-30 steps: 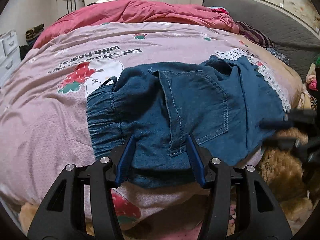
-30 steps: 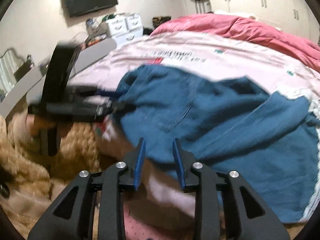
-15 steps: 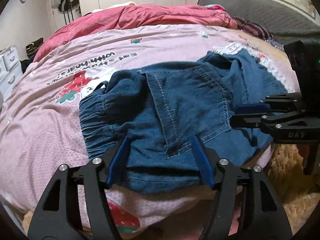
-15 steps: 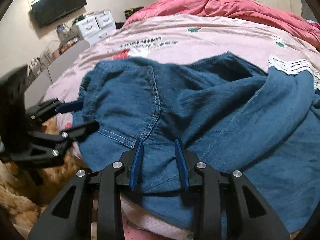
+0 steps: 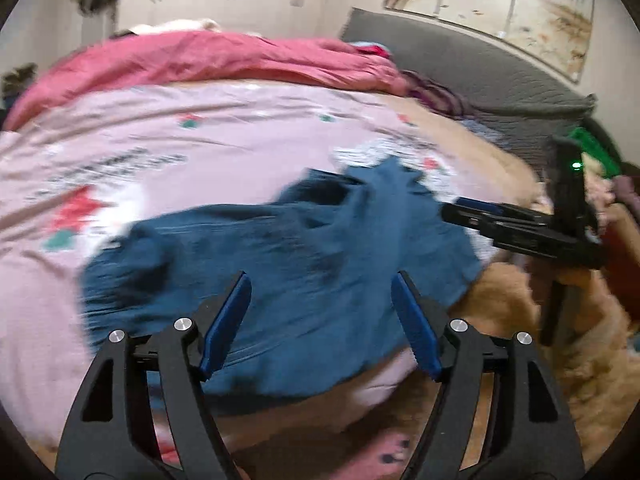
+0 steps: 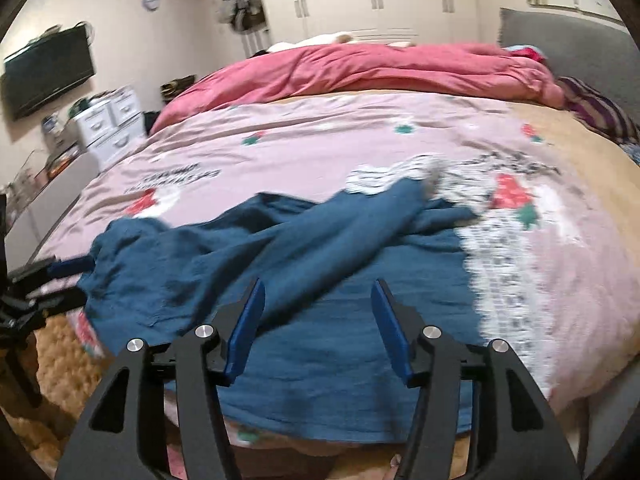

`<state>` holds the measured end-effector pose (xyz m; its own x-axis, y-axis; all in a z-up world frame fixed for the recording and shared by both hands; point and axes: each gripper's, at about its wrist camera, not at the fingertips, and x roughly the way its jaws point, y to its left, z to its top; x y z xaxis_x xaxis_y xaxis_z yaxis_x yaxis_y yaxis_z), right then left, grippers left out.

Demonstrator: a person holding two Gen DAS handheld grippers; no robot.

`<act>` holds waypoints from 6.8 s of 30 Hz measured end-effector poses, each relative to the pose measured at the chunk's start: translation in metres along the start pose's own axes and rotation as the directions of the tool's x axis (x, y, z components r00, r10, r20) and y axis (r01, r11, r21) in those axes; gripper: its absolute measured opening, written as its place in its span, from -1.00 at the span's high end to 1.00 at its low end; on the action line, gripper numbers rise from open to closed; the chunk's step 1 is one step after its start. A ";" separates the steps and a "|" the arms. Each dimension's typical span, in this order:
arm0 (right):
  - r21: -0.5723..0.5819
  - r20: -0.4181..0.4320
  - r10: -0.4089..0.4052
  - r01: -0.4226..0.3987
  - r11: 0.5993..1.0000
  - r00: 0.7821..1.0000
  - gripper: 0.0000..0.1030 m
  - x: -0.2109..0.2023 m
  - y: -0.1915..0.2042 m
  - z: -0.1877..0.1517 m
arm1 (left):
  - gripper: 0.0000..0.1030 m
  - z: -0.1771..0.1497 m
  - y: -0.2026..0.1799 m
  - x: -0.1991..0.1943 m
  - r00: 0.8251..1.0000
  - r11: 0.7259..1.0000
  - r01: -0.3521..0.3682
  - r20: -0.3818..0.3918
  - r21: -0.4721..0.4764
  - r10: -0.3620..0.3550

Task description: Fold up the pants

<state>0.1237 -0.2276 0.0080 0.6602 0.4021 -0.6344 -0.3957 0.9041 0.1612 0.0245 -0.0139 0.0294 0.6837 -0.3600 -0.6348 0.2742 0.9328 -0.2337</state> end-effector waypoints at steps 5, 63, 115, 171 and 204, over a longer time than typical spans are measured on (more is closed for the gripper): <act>0.013 0.012 -0.053 0.052 0.999 0.999 -0.22 -0.005 -0.013 0.002 | -0.26 0.011 -0.027 0.044 0.992 0.994 0.105 -0.080 0.044 -0.101; 0.479 0.026 -0.064 0.044 0.877 0.998 0.83 -0.013 -0.139 0.014 | 0.98 0.016 -0.051 0.096 0.962 0.956 0.253 -0.146 0.150 -0.232; 0.179 -0.006 -0.064 0.064 0.982 0.998 -0.12 -0.024 -0.075 -0.012 | 0.30 0.062 -0.006 0.083 0.984 0.985 0.133 -0.134 0.110 -0.117; 0.188 -0.160 0.011 0.019 0.982 0.987 0.26 0.078 -0.173 0.044 | 0.28 0.040 0.016 0.145 0.984 0.998 0.050 -0.173 0.046 -0.041; 0.067 0.070 -0.159 0.154 0.986 0.985 -0.25 -0.033 -0.122 0.002 | -0.12 0.032 0.027 0.078 0.998 0.999 0.012 -0.061 -0.040 -0.015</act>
<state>0.1514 -0.3505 0.0106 0.7578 0.2623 -0.5975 -0.2453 0.9630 0.1116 0.1071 -0.0177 -0.0029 0.6372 -0.3721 -0.6749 0.2551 0.9282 -0.2709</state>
